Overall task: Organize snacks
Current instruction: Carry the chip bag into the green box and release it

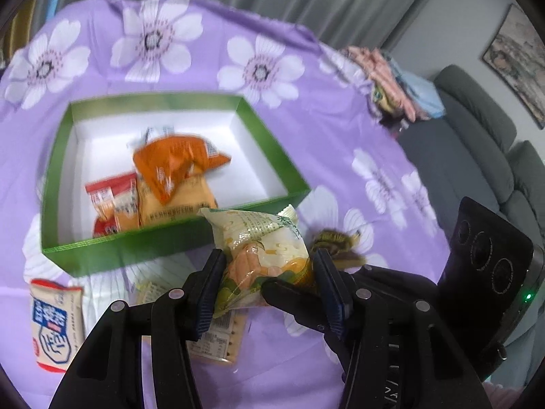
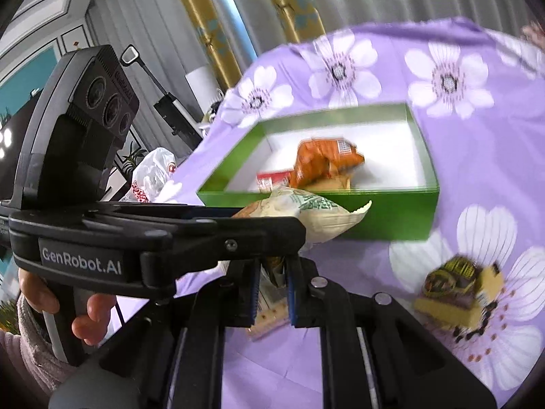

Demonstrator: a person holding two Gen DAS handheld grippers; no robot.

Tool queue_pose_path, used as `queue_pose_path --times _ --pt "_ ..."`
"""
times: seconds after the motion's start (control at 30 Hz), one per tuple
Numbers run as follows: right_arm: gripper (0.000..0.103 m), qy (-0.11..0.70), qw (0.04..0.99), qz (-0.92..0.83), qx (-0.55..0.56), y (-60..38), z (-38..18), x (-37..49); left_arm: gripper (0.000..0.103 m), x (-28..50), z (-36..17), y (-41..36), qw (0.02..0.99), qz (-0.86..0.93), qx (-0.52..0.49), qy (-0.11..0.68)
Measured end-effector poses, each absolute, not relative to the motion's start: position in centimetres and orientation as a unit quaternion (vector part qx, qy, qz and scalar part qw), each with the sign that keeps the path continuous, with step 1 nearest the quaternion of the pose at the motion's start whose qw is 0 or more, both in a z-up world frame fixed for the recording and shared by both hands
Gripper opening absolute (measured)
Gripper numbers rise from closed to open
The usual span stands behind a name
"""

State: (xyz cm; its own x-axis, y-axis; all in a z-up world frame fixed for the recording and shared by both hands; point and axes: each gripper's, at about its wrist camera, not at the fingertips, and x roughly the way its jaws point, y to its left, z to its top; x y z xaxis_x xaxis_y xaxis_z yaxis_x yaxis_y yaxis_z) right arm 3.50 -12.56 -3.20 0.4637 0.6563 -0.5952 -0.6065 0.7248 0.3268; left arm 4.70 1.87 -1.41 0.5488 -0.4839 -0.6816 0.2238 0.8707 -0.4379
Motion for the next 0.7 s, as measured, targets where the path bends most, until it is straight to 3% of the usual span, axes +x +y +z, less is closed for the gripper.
queue_pose_path --times 0.37,0.7 --pt "0.014 0.323 0.863 0.388 -0.001 -9.5 1.1 8.1 0.054 7.9 2.2 5.3 0.886 -0.185 -0.198 0.377" --pt "0.014 0.364 0.831 0.419 -0.029 -4.3 -1.9 12.0 0.054 9.9 -2.5 11.2 0.864 -0.13 -0.279 0.399"
